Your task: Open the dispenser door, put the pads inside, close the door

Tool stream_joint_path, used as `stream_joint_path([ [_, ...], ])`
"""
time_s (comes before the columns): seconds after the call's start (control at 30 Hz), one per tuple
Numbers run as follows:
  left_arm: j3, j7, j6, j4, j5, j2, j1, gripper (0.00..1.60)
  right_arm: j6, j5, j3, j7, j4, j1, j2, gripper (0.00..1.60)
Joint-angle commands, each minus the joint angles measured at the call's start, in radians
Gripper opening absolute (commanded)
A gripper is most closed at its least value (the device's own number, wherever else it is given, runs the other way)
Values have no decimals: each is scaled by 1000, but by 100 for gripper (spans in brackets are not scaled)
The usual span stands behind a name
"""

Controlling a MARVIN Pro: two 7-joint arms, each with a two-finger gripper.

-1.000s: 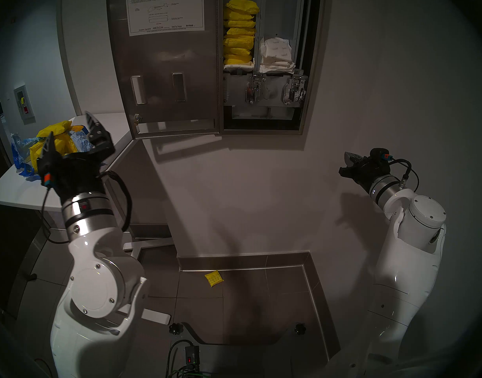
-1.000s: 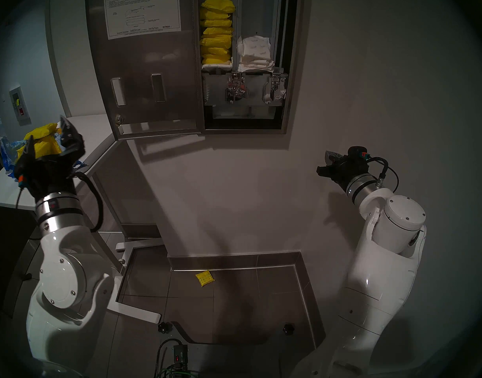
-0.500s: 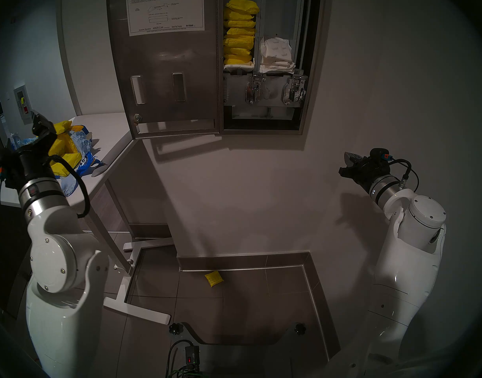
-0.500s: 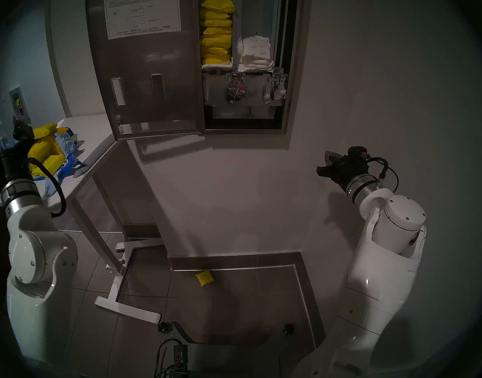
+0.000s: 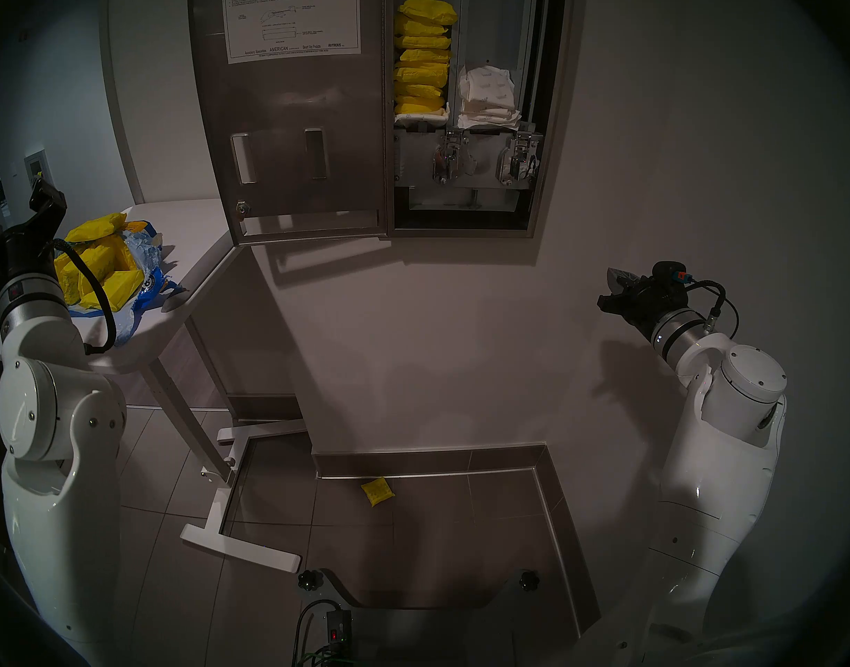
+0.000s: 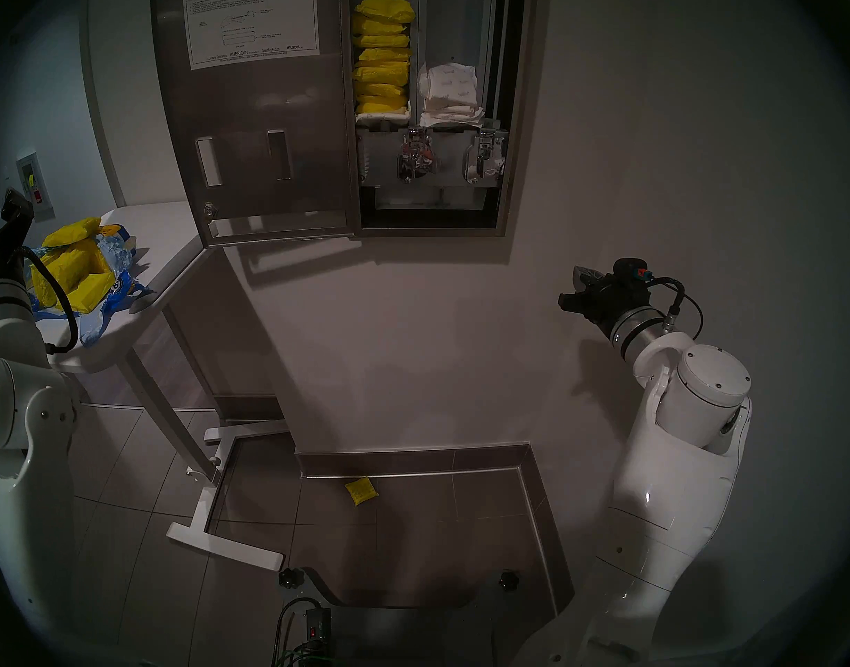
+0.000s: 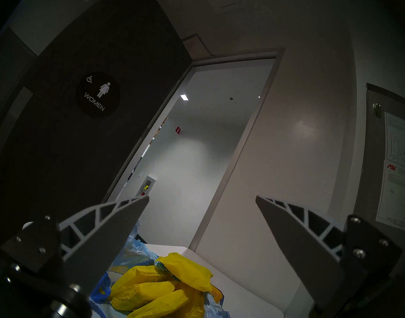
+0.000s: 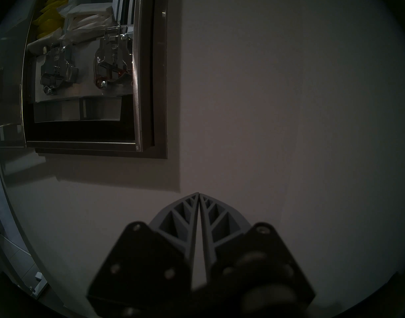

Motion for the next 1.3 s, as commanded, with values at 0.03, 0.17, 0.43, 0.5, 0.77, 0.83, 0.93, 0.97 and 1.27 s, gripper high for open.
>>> stream_joint_path([
  [0.03,-22,32,84,6,-140,28,-131,160,-10,6,-2,0,-33,20,5,42],
  [0.17,-29,64,83,26,-225,35,-151,160,-10,6,-2,0,-33,20,5,42],
  [0.43,-16,151,96,55,-361,18,-240,160,-10,7,-2,0,-33,20,5,42],
  [0.5,-14,176,98,59,-400,21,-245,160,-10,7,-2,0,-33,20,5,42],
  [0.77,31,197,164,46,-351,96,-187,160,-10,7,-2,-1,-33,20,5,42],
  [0.83,38,179,179,27,-316,121,-153,160,-10,7,-2,-1,-33,20,6,42],
  [0.93,40,154,194,4,-264,149,-108,160,-10,7,-2,0,-32,20,6,42],
  [0.97,34,142,199,-3,-248,157,-91,160,-10,7,-2,0,-32,20,6,42],
  [1.27,-29,33,278,-51,-92,204,51,160,-9,7,-2,-1,-31,20,6,42],
])
